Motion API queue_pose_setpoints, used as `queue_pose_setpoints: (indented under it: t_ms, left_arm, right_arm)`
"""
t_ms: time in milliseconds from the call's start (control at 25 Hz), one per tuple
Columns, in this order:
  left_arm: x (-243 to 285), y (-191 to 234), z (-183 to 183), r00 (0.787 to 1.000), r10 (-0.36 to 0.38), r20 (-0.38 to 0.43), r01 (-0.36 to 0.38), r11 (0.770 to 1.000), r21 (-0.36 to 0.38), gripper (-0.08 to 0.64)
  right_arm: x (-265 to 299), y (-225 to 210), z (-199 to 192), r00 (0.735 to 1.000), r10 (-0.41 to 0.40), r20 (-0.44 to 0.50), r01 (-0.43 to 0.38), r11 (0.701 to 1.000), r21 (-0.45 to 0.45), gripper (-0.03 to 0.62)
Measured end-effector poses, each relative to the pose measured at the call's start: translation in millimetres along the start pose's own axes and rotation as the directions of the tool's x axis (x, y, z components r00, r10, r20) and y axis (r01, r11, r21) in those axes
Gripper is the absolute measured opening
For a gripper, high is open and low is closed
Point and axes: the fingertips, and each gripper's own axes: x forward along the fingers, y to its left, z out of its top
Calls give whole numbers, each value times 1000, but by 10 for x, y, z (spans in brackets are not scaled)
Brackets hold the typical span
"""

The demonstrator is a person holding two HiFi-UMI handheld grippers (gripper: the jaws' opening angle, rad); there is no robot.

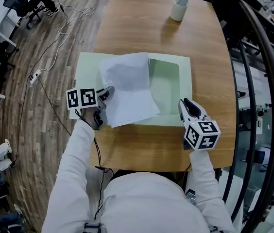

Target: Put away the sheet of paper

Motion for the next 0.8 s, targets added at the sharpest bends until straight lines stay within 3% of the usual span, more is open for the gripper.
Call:
queue_pose_setpoints:
  t_ms: [200,800]
  left_arm:
    - [24,101,-77,994,72,-80,-66,995,81,17]
    - [-70,411,-83,978,137,-159,-116,985,131,17]
  right_arm:
    - [-1,11,-10,1000,2,0,-2,1000,2,92]
    - [-3,-69,-22,1000,-8,-1,8,1000,11,91]
